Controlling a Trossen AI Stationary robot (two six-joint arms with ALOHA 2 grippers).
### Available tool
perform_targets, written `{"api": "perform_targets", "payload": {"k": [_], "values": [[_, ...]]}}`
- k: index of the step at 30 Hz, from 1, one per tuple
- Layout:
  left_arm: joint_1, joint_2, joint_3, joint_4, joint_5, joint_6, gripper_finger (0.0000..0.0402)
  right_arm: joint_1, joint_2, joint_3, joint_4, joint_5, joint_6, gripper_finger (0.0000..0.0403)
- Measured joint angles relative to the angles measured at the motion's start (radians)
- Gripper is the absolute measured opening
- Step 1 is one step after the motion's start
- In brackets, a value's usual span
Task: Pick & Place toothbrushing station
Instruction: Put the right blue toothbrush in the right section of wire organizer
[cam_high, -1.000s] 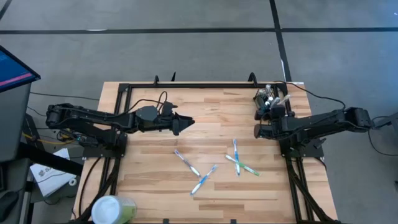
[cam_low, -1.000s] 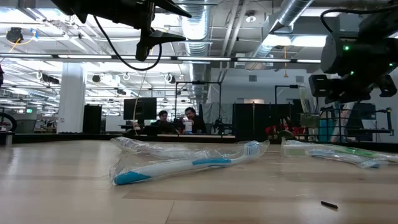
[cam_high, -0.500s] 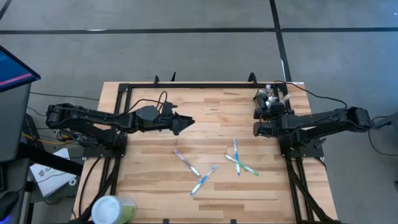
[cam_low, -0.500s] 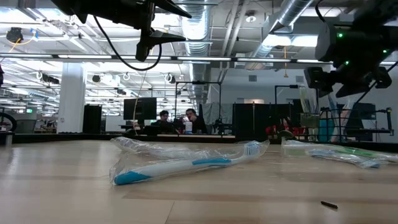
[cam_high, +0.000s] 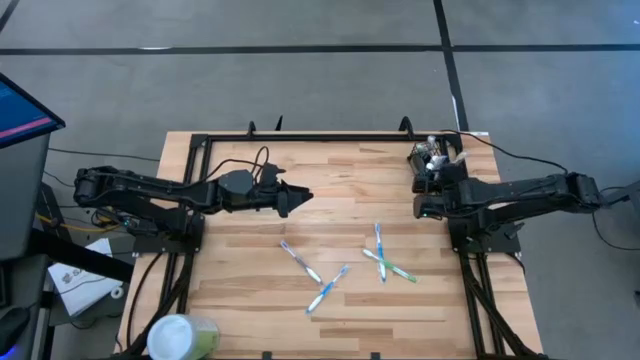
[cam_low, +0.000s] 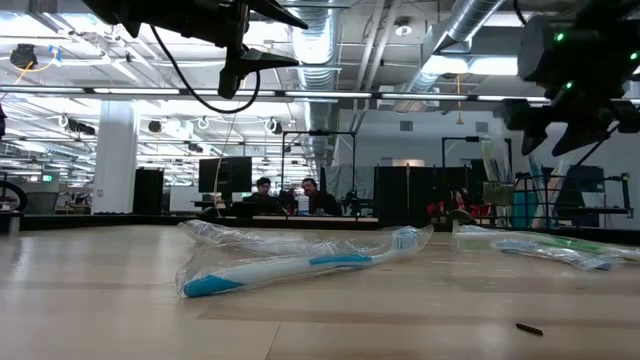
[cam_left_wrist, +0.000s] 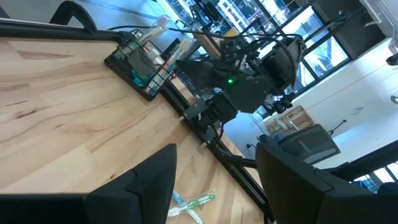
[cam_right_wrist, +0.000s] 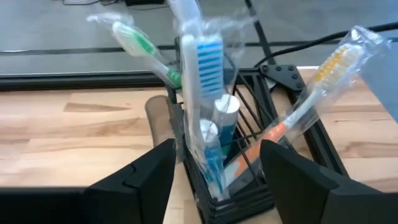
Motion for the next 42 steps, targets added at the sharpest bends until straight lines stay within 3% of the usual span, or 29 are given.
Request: {"api": "perform_targets", "payload": {"k": [12, 22, 33, 42], "values": [[0.0, 0.0, 0.0, 0.013, 0.0, 0.0, 0.0214, 0.095, -0.12, 0.158, -0.15, -0.123, -0.078, 0.0226], [0.014, 0.0, 0.0, 0.013, 0.061, -0.008, 0.0214, 0.152, -0.147, 0.367, -0.149, -0.164, -0.354, 0.0224], [0.019, 0.0, 0.0, 0.023, 0.15, -0.056, 0.0214, 0.185, -0.124, 0.61, -0.013, -0.207, -0.664, 0.0216], [0.019, 0.0, 0.0, 0.022, 0.251, -0.056, 0.0214, 0.185, -0.082, 0.677, 0.076, -0.273, -0.692, 0.0208]]}}
